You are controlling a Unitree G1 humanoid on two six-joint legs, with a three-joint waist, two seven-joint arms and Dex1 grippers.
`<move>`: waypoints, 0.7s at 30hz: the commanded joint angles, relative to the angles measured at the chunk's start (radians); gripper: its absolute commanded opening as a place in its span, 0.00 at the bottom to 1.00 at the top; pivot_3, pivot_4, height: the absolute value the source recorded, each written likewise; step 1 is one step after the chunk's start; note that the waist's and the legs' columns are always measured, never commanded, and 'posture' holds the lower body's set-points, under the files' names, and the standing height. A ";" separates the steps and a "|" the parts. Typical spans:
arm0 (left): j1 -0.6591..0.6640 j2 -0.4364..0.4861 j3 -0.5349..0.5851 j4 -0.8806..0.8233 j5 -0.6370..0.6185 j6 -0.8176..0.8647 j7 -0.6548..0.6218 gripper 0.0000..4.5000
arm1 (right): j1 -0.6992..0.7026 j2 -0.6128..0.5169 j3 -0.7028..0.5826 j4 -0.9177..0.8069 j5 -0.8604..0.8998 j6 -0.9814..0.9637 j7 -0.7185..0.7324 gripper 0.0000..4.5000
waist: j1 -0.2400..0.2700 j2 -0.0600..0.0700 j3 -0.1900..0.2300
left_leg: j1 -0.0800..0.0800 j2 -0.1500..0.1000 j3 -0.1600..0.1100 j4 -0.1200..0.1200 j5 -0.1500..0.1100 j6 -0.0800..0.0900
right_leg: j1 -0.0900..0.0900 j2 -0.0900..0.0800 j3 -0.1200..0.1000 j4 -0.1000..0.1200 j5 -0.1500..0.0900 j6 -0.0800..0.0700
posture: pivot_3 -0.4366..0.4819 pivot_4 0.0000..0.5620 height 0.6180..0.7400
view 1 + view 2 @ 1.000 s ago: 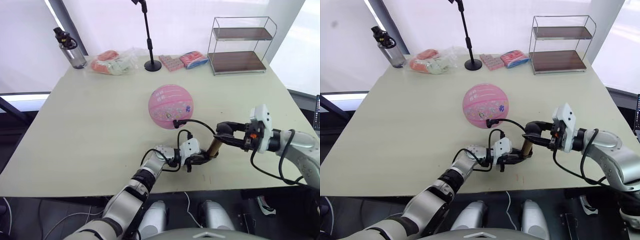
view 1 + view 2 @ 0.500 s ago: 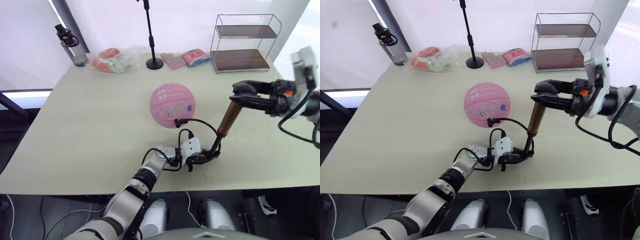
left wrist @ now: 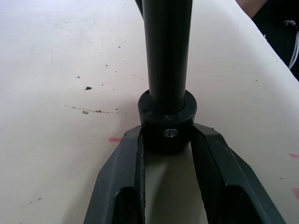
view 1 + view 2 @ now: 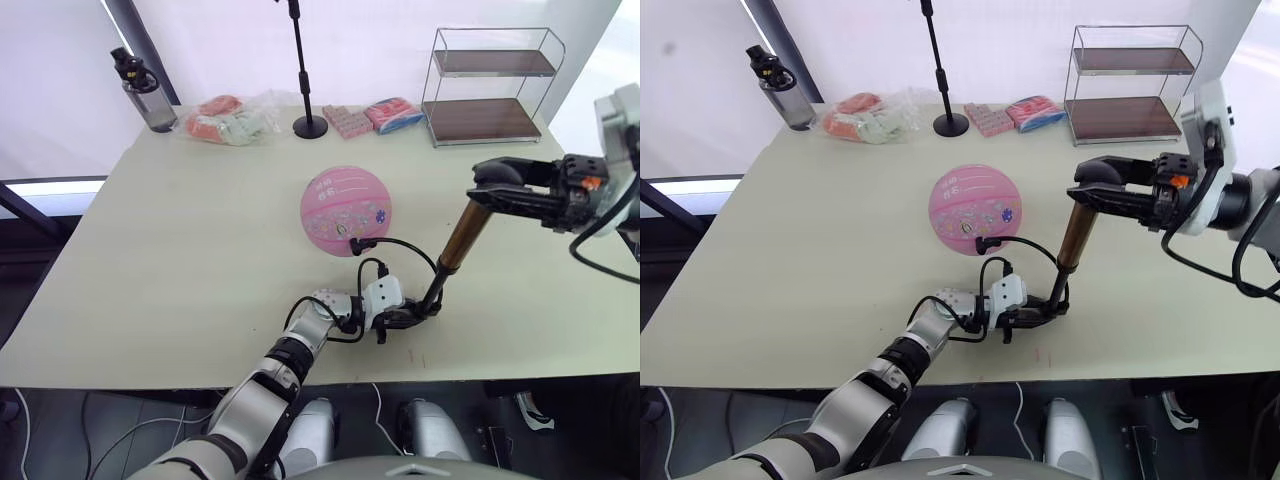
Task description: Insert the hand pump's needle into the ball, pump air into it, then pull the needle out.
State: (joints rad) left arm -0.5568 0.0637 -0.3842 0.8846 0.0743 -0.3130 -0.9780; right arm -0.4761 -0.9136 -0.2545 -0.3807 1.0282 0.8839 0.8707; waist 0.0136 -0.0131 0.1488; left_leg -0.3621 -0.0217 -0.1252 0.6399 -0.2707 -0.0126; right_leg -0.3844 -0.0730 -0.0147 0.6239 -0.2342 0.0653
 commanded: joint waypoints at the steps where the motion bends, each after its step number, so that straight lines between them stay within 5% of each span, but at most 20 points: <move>1: 0.065 0.036 -0.038 0.135 0.074 0.073 0.012 0.24 | 0.104 -0.004 0.077 -0.026 -0.142 -0.087 0.032 0.42 | -0.001 -0.001 -0.001 | 0.000 0.000 0.000 0.000 0.000 0.000 | 0.000 0.000 0.000 0.000 0.000 0.000 | 0.48 0.27 0.93; 11: 0.064 0.042 -0.038 0.134 0.073 0.072 0.011 0.24 | 0.310 0.086 0.274 0.096 -0.424 -0.360 0.083 0.42 | -0.004 -0.006 -0.011 | 0.003 0.001 0.000 0.000 0.000 0.000 | 0.003 0.001 0.000 0.000 0.000 0.000 | 0.48 0.27 0.93; 21: 0.064 0.049 -0.039 0.128 0.071 0.075 0.009 0.24 | 0.303 0.130 0.247 0.086 -0.417 -0.386 0.074 0.42 | -0.003 -0.007 -0.012 | 0.004 0.001 -0.001 0.000 0.000 0.000 | 0.004 0.001 0.000 0.000 0.000 0.000 | 0.48 0.27 0.93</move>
State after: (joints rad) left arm -0.5532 0.0726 -0.3922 0.8956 0.0798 -0.3126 -0.9672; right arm -0.1776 -0.7690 -0.0052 -0.3042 0.6221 0.4545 0.9522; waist 0.0102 -0.0202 0.1363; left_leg -0.3580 -0.0203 -0.1260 0.6398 -0.2708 -0.0128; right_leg -0.3802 -0.0721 -0.0151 0.6240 -0.2344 0.0652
